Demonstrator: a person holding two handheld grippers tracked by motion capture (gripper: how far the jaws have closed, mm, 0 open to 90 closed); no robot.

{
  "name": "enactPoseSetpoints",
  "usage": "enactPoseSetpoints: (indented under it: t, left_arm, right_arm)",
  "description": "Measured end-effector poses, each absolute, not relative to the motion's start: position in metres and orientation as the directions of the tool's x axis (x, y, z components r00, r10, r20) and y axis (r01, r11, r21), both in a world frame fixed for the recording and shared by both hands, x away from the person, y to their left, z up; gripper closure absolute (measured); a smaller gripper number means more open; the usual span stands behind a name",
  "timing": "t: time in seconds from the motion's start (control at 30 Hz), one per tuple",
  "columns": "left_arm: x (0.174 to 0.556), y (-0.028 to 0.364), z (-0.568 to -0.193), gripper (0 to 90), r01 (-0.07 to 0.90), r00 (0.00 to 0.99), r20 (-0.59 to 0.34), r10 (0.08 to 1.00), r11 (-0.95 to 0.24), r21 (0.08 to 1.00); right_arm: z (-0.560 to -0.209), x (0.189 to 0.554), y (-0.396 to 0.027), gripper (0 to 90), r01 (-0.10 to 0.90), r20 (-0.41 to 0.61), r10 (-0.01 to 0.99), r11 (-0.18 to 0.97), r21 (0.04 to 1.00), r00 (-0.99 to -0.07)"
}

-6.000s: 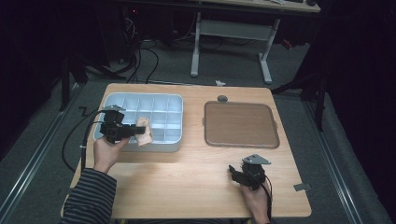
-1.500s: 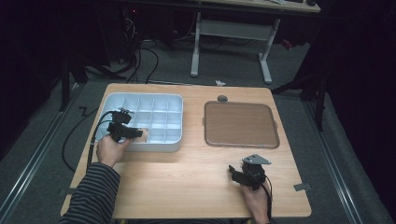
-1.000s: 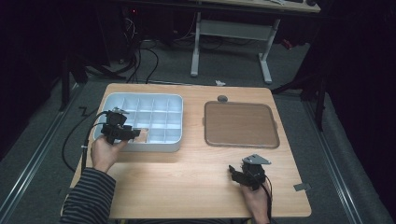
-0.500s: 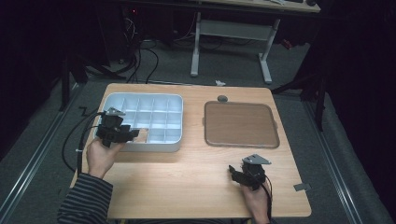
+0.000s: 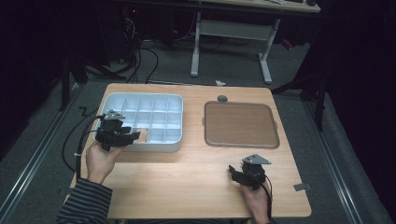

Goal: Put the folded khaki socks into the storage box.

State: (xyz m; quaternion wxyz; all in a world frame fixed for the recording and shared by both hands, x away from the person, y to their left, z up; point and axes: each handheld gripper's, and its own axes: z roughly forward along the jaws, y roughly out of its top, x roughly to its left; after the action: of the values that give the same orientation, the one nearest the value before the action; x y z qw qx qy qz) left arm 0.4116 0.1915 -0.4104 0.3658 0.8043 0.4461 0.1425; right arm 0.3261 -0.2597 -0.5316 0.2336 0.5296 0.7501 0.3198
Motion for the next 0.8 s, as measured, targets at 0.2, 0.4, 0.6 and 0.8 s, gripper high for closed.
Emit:
enactPoseSetpoints:
  t: [0.2,0.4,0.6,0.8]
  left_arm:
    - [0.403,0.192,-0.412,52.5,0.603,0.567,-0.105,0.817,-0.326,0.728]
    - [0.396,0.192,-0.413,52.3,0.600,0.571,-0.114,0.813,-0.319,0.734]
    - [0.389,0.193,-0.413,51.9,0.592,0.577,-0.119,0.808,-0.313,0.742]
    - [0.384,0.193,-0.416,51.0,0.596,0.579,-0.127,0.805,-0.311,0.741]
  right_arm:
    - [-0.532,0.326,-0.260,34.3,0.645,-0.011,0.944,0.234,0.727,-0.330]
    - [-0.532,0.326,-0.260,34.3,0.646,-0.011,0.944,0.234,0.727,-0.329]
    - [-0.532,0.326,-0.260,34.3,0.646,-0.011,0.944,0.234,0.727,-0.329]
    - [-0.532,0.326,-0.260,34.3,0.645,-0.012,0.944,0.234,0.727,-0.330]
